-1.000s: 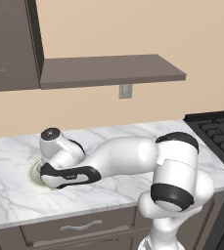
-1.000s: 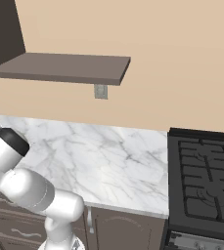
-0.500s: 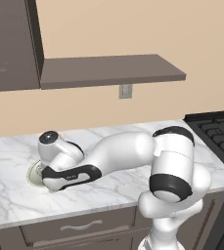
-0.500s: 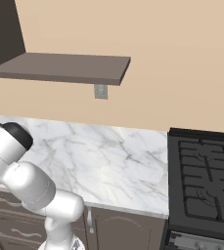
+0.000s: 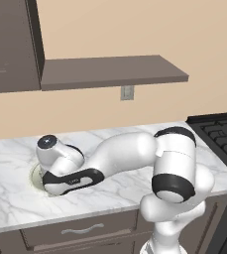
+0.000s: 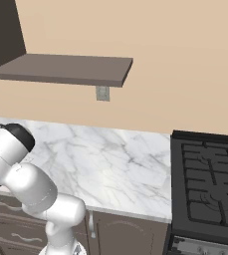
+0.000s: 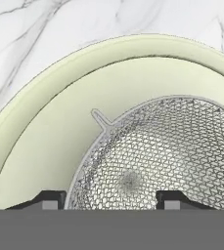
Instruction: Open the cabinet and setup a tea strainer by placing it in the bowl upright.
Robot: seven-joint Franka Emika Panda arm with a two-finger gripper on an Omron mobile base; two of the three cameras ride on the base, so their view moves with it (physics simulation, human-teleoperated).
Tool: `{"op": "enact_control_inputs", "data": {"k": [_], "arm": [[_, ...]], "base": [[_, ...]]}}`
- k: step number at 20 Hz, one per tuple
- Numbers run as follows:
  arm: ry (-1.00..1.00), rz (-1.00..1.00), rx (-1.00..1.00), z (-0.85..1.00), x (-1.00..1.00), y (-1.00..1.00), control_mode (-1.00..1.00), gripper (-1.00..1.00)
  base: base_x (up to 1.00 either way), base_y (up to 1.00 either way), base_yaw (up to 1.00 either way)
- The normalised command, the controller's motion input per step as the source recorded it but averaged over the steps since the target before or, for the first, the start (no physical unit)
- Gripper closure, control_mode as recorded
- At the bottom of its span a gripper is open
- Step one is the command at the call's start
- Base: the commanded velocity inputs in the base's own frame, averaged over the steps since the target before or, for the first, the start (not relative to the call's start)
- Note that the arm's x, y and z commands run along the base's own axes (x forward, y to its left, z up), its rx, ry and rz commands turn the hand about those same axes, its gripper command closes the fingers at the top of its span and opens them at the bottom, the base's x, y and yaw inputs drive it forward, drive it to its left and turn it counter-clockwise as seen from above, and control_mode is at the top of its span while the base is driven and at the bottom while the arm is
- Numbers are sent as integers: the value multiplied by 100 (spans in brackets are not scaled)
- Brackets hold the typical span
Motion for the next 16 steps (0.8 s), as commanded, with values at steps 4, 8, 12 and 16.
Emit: {"op": "enact_control_inputs", "data": {"k": [4, 8, 12, 16], "arm": [[0, 0, 0, 0, 0, 0, -100, -100], [0, 0, 0, 36, -10, 0, -100, -100], [-2, 0, 4, 66, -38, -6, -100, -100], [0, -22, 2, 35, -35, -62, -100, -100]], "base": [[0, 0, 0], [0, 0, 0], [0, 0, 0], [0, 0, 0]]}}
